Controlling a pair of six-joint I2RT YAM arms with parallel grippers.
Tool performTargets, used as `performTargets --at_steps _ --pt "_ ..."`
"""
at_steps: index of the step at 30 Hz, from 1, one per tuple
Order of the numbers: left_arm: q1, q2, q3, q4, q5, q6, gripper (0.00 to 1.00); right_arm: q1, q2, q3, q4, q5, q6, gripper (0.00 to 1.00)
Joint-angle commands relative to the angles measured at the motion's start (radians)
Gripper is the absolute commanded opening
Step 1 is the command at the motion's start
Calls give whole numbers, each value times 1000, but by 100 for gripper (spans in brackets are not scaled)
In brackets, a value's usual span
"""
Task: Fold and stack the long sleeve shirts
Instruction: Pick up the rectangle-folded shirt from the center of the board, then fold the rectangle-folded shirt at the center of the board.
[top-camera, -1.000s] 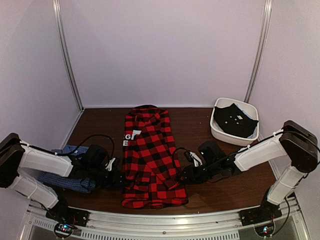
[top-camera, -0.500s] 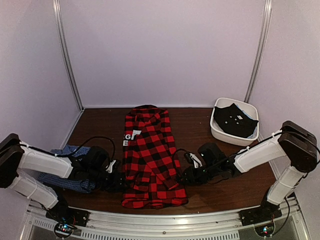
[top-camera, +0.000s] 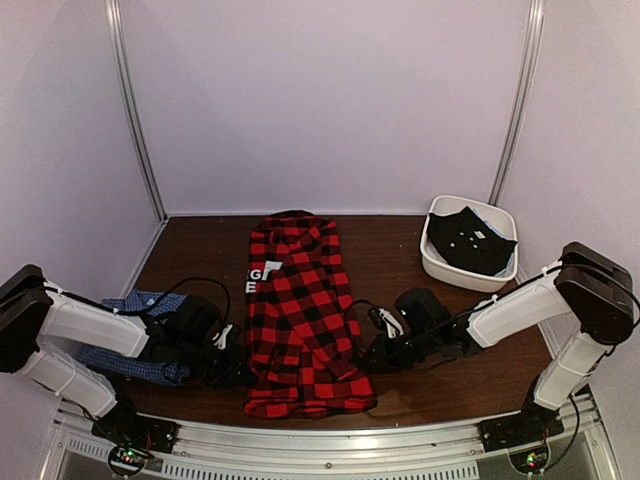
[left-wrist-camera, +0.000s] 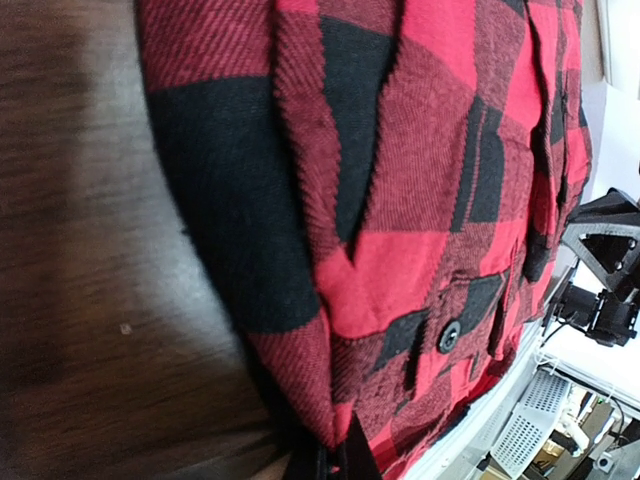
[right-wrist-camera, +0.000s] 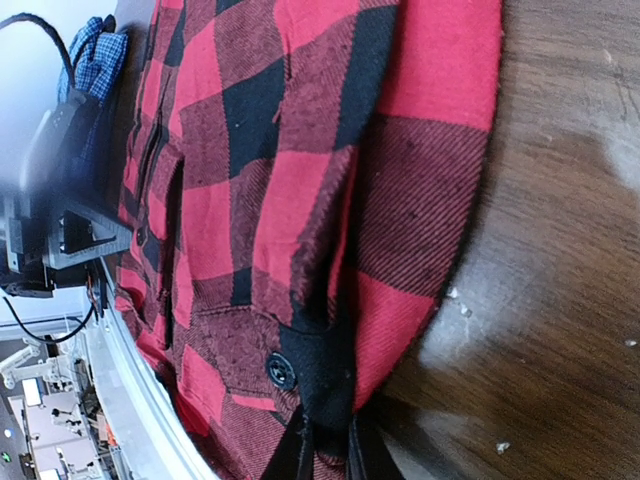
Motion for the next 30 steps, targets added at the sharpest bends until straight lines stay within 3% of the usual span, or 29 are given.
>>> performTargets --at_steps 1,4,10,17,24,30 --pt "-28 4 10 -51 1 -9 0 15 -7 -18 21 0 13 6" --pt "-57 -22 8 -102 -10 -12 0 30 -31 -37 27 2 28 0" --pt "-74 -143 -9 -185 -35 -31 0 47 -121 -64 9 23 51 0" --pt "-62 -213 28 -227 -44 -21 0 37 -145 25 -65 18 28 0" --pt "88 -217 117 -255 16 57 0 -50 -104 148 -83 -47 0 0" --pt "242 -56 249 -188 113 161 0 -129 51 324 -54 -102 0 0"
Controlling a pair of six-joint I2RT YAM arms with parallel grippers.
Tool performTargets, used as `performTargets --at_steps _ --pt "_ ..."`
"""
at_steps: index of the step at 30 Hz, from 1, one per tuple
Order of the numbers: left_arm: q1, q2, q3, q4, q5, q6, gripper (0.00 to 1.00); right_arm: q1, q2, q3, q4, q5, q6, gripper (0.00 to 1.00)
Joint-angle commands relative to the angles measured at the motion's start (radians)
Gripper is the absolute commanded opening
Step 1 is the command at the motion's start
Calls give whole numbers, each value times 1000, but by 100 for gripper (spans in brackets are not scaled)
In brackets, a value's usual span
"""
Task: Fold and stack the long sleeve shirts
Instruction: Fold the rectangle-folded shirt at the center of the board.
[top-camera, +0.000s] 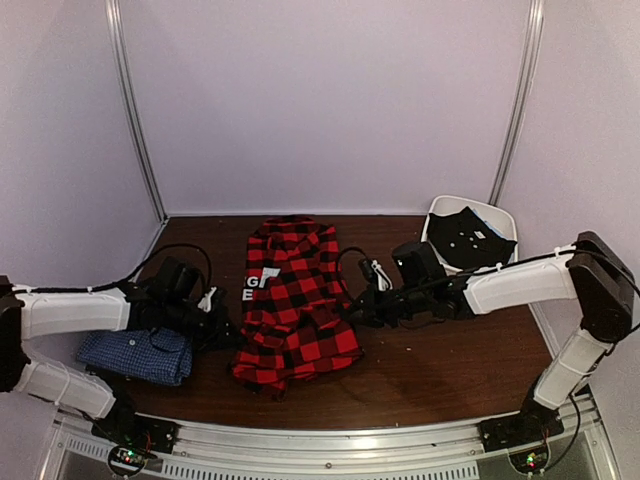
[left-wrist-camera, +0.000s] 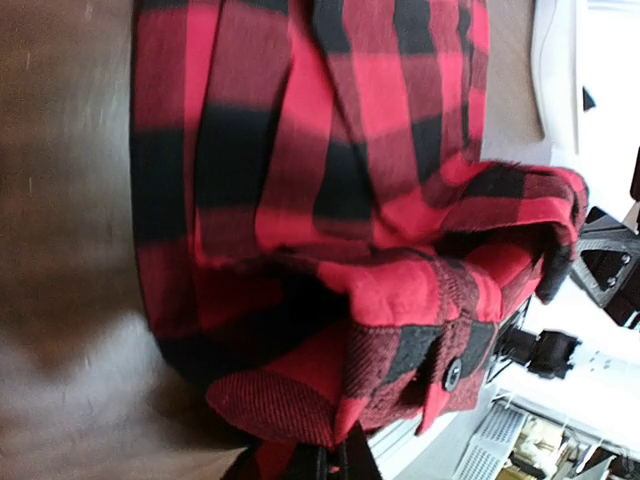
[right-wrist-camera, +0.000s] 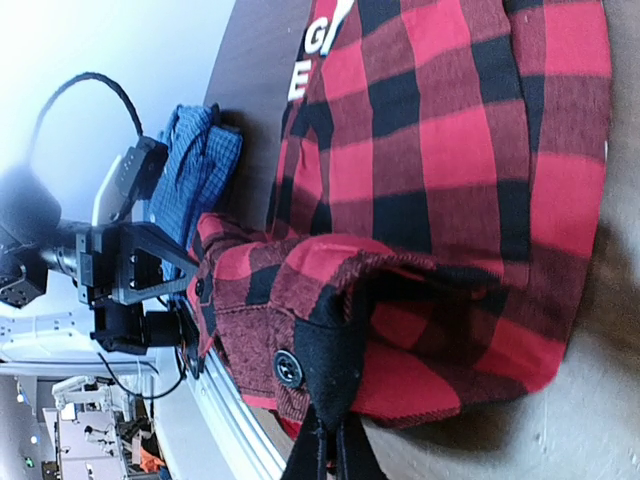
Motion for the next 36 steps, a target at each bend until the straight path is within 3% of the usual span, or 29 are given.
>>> performTargets --at_steps 1,7,14,31,36 --pt "96 134 122 78 83 116 0 -58 119 135 25 -37 -23 0" --pt "184 357 235 186 78 147 0 -140 320 287 44 -30 -38 0" --pt "196 565 297 303 59 146 0 -166 460 340 43 15 -65 0" --pt "127 479 174 332 5 90 0 -105 384 207 -6 104 -131 0" --pt "127 434 206 256 -50 123 17 -102 346 221 -42 116 -152 12"
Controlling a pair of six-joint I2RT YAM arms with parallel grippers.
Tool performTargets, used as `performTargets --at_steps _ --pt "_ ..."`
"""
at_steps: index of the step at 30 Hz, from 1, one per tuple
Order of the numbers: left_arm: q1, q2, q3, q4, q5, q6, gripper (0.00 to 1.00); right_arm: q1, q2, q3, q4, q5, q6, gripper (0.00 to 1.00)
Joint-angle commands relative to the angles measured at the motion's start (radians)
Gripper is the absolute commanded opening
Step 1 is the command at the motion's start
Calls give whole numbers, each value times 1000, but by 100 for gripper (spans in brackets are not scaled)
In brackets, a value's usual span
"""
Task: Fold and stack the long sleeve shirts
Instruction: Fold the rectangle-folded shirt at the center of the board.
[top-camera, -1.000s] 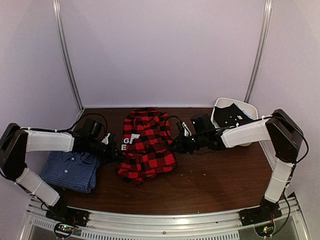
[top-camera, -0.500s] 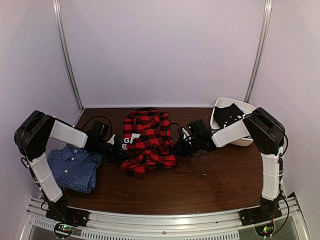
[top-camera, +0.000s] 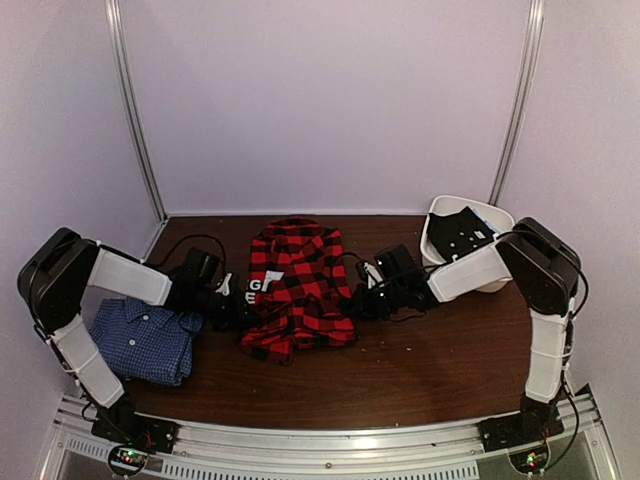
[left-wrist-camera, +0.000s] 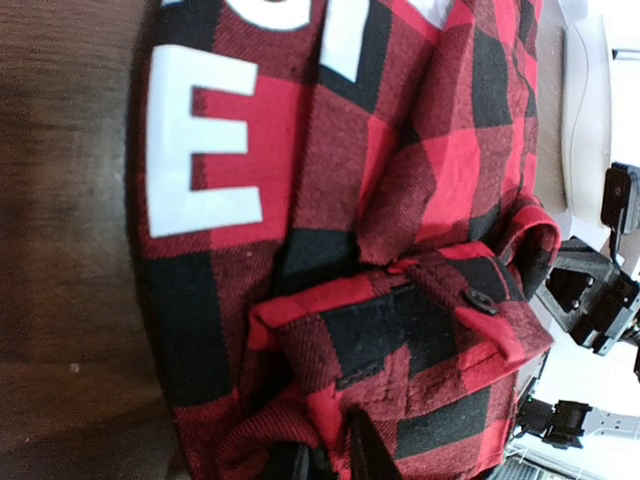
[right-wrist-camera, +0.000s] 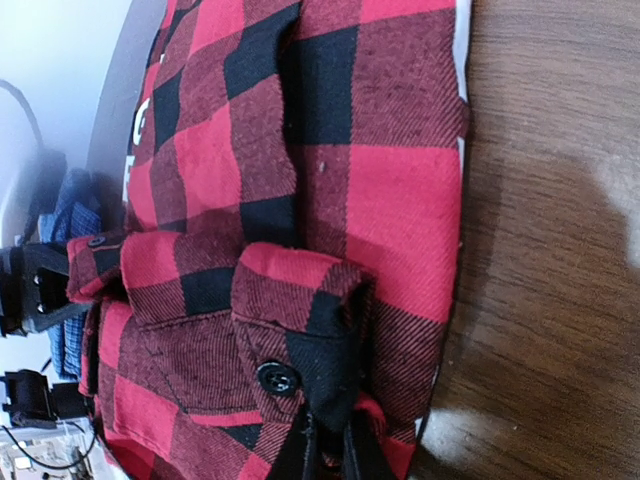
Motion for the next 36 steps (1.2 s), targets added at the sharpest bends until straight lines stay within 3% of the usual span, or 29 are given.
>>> performTargets --at_steps 1,9,13,26,36 --pt "-2 -66 29 -56 -69 32 19 8 -58 -1 -80 42 -39 15" --pt "-2 -155 103 -254 -130 142 52 9 -151 17 -167 79 -95 41" --pt "-2 -195 81 -292 -132 170 63 15 -194 -12 -178 80 -106 50" --pt "-70 -316 -84 -297 -122 126 58 109 -267 -155 -173 76 -97 51" --pt "-129 -320 -153 -234 -138 65 57 136 -279 -220 -140 82 -75 51"
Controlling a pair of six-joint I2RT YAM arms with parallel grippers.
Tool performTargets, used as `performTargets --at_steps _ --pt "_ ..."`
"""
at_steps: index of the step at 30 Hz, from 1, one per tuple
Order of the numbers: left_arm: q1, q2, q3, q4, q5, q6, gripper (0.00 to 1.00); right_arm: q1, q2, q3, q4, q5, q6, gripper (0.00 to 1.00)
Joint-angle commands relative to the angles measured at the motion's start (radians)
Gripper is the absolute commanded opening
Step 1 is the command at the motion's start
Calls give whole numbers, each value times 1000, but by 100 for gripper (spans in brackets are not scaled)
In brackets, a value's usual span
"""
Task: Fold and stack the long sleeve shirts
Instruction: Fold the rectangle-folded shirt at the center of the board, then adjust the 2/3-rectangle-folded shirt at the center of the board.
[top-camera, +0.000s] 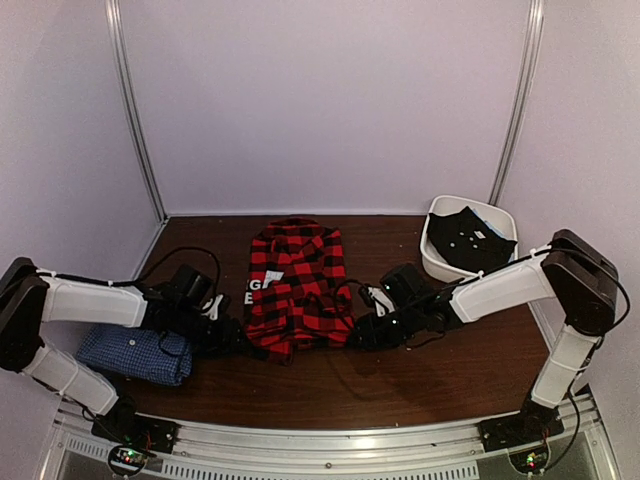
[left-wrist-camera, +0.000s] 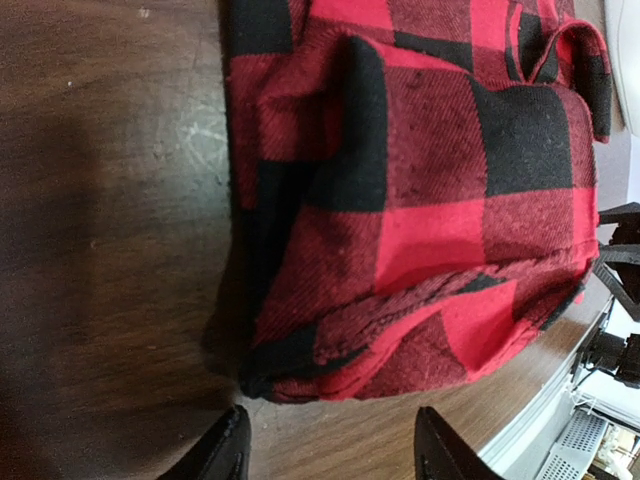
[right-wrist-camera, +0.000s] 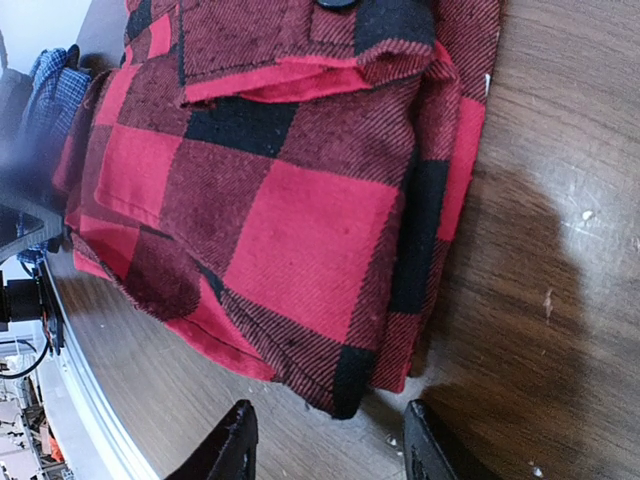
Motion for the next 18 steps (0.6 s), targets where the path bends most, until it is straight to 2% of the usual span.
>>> performTargets --at_steps 1,8,13,18 --pt "-15 -10 -2 66 -17 -30 56 8 -21 -6 29 16 10 51" --pt "-17 -8 14 93 3 -30 46 9 13 15 55 9 16 49" --pt "-21 -21 34 93 23 -24 31 12 7 40 42 8 12 40" --pt "-21 -33 49 93 45 -34 15 13 7 63 24 2 2 23"
